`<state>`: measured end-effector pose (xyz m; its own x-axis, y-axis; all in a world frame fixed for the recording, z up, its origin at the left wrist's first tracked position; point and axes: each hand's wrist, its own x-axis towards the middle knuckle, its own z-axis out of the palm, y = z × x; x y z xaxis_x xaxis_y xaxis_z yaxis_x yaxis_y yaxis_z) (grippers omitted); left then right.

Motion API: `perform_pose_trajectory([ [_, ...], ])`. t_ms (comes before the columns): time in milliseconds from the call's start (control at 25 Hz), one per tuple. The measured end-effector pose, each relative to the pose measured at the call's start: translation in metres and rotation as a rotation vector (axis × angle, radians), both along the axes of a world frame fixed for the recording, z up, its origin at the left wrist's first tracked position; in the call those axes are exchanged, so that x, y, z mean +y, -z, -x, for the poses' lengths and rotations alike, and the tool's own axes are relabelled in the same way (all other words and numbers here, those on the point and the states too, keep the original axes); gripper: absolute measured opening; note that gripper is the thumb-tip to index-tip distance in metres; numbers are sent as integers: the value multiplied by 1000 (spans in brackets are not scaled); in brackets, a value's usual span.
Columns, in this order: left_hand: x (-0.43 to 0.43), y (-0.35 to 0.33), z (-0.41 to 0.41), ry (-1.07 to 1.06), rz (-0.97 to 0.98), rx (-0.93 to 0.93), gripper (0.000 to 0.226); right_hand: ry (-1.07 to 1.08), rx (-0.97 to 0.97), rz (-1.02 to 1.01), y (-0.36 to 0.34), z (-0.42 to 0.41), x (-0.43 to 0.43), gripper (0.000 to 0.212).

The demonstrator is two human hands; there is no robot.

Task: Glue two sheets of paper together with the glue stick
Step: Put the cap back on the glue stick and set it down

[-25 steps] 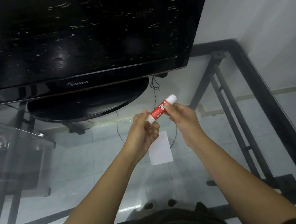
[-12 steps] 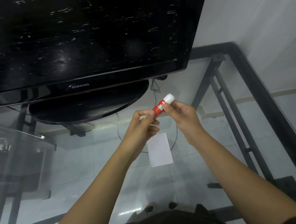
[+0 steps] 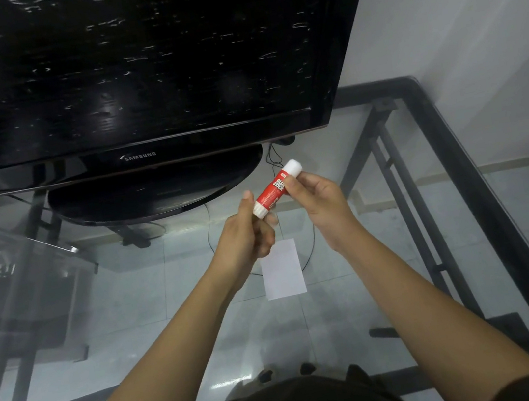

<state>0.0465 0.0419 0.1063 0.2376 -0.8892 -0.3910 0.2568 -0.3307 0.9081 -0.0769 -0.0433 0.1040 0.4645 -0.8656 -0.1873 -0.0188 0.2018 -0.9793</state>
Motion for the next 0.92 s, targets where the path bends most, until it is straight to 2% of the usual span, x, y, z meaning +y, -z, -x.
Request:
perform_pose_trajectory([
  [120,2,2,1,-62,185,-203,39,18,-14,7,-2,2,-3,13],
  [200,3,1,0,-59,186,-232,33,9,-25,8,-2,3,-3,15],
  [240,3,2,-2,-31,121,-164,37,0,-28,11,-2,3,-3,16],
  [360,-1,-6,-7,24,-214,314,51,-30,-7,20,1,2,-1,14],
  [400,-2,-6,-7,24,-248,370,51,-33,3,23,1,2,0,11],
  [440,-1,-3,-7,17,-216,339,47,-31,8,25,2,2,1,9],
  [560,4,6,-3,-70,82,96,27,-17,11,33,1,3,1,7],
  [640,6,7,-1,-87,152,108,28,-29,11,36,0,2,-1,9],
  [720,4,6,-4,-77,59,212,35,-46,10,28,2,2,-2,14],
  [840,1,-6,-10,49,-191,457,44,-36,19,13,5,3,-3,19],
  [880,-1,-7,-12,74,-213,437,43,-27,22,12,7,3,-4,19],
  [920,-2,-6,-12,87,-193,303,41,-15,19,10,8,4,-5,18],
])
